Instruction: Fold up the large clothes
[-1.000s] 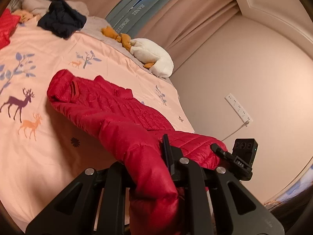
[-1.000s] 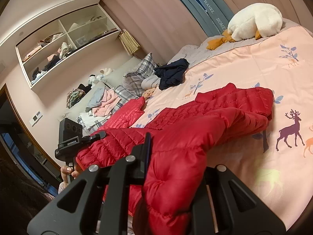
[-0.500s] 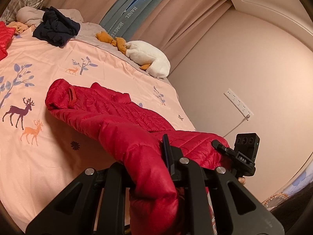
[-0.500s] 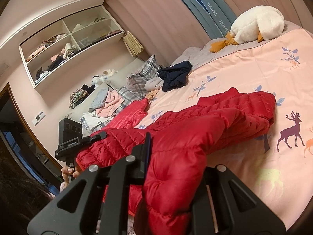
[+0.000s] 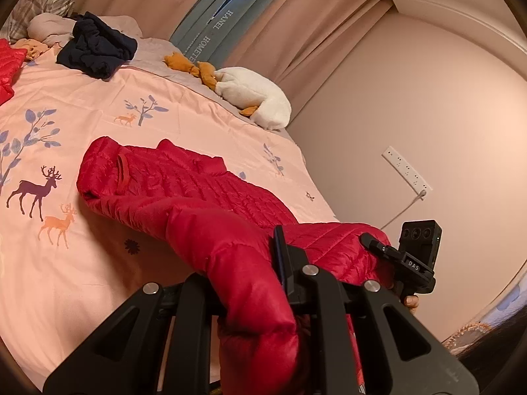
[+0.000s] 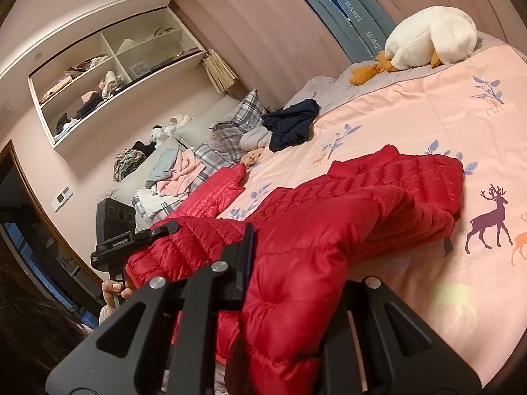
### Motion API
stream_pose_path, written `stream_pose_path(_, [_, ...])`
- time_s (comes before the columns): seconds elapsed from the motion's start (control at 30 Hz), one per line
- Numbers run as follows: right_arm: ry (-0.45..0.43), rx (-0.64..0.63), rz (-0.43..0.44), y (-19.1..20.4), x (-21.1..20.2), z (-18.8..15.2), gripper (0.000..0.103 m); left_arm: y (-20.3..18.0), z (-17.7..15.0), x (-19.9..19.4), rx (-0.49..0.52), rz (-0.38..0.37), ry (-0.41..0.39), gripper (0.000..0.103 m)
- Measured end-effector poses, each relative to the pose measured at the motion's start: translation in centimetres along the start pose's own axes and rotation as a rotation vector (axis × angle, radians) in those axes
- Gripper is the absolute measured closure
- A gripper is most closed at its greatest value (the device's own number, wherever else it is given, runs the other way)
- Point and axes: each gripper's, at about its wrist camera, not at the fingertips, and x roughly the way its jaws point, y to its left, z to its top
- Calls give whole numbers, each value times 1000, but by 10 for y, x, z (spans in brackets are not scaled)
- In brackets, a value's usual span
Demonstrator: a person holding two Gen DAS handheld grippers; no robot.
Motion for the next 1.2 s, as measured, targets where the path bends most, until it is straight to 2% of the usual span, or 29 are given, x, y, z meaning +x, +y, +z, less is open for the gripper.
stream_pose_path(0.3, [-3,40,-46,-5,6,2,90,0,3,4,16,53,3,87])
stream_pose_path(0.87, [-24,93,-98,-27,24,26,89,9,32,22,46,120,0,86])
stream_pose_path(1.2, [-31,111,-124,-42,36,36,89,22,48,40,55,185,0,86])
